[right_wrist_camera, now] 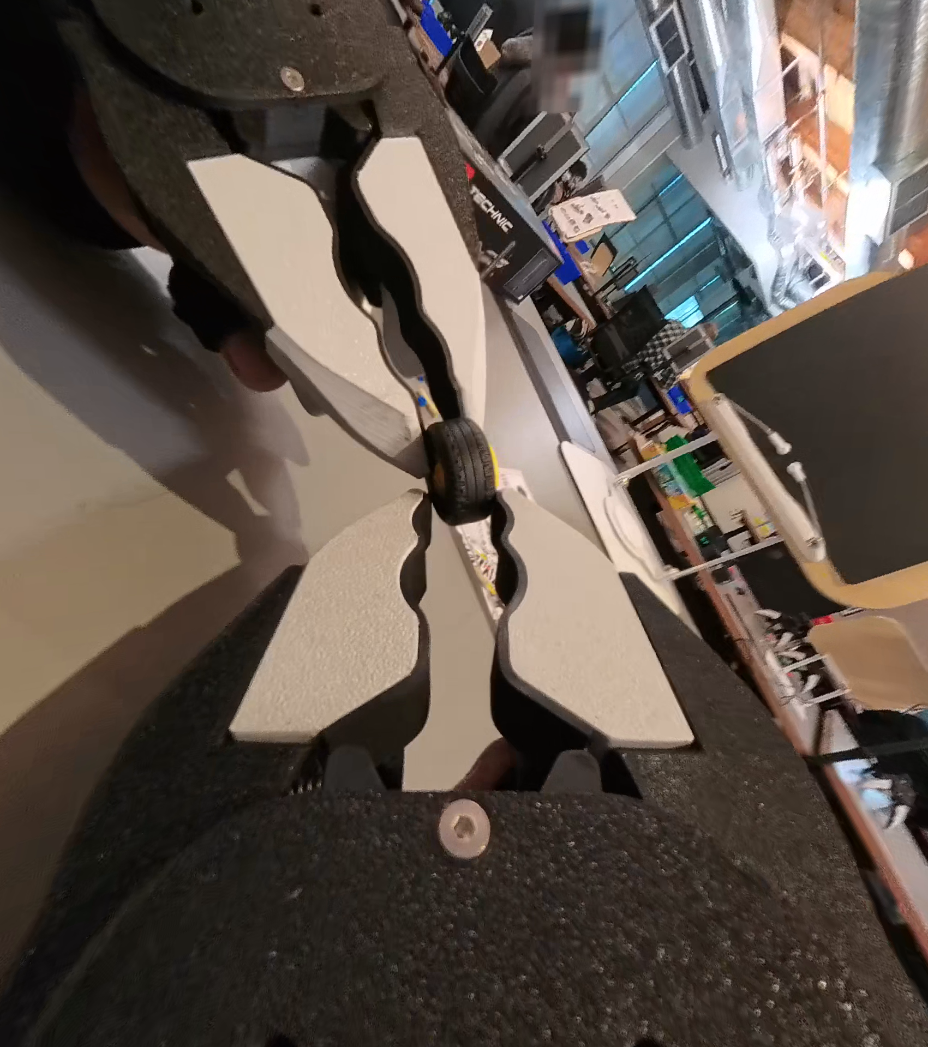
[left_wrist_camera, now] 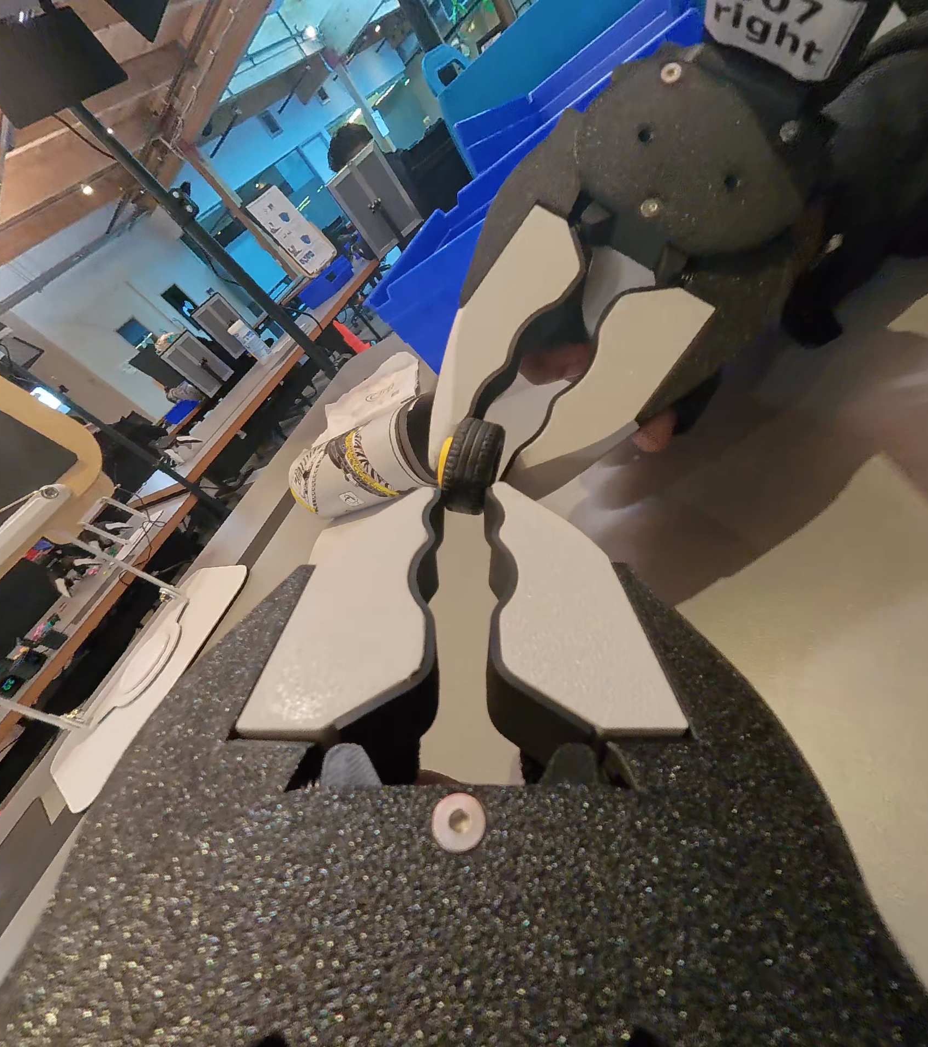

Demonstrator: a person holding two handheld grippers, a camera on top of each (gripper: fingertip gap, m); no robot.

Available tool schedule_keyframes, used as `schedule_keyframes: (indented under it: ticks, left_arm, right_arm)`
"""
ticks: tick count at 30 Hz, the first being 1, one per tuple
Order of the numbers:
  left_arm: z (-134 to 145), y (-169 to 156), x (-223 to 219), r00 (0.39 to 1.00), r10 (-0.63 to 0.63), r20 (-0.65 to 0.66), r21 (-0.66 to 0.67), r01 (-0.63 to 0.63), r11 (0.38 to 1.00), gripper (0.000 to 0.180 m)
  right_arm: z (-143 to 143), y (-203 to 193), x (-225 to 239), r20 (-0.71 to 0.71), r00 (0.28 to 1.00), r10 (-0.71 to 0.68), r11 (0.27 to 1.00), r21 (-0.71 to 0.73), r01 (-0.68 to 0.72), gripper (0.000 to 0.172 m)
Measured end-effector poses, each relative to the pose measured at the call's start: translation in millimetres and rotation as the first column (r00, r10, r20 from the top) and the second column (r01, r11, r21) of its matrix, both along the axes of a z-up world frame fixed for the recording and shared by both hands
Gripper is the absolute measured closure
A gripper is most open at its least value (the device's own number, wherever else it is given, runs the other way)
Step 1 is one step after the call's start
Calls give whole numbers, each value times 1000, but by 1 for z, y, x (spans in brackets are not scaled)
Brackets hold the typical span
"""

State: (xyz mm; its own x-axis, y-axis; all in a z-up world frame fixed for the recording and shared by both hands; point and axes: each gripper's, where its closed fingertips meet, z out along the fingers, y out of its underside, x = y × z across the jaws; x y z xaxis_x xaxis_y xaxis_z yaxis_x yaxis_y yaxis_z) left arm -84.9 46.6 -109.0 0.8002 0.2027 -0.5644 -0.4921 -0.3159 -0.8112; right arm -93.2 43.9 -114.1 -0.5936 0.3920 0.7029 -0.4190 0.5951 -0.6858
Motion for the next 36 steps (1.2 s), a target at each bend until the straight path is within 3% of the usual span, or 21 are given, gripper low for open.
schedule_keyframes:
  ticks: [11,16,33,36]
  left_arm:
    - [2,7,-9,977,208,-42,28,-207,978,167]
    - [5,7,-10,961,260,-89,31,-258,966,168]
    - [16,3,-5,849,316,-424,0,-349,937,168]
    - [14,3,-6,860,307,-408,-7,-339,941,168]
  right_arm:
    - [-1,8,-11,219,963,-159,973,-133,191,157]
    - [0,8,-12,320,932,-168,948,-207,242,158]
    - [0,1,-10,608,794,-14,807,-462,367,161]
    - [-2,2,-10,619,785,-9,800,-467,378,162]
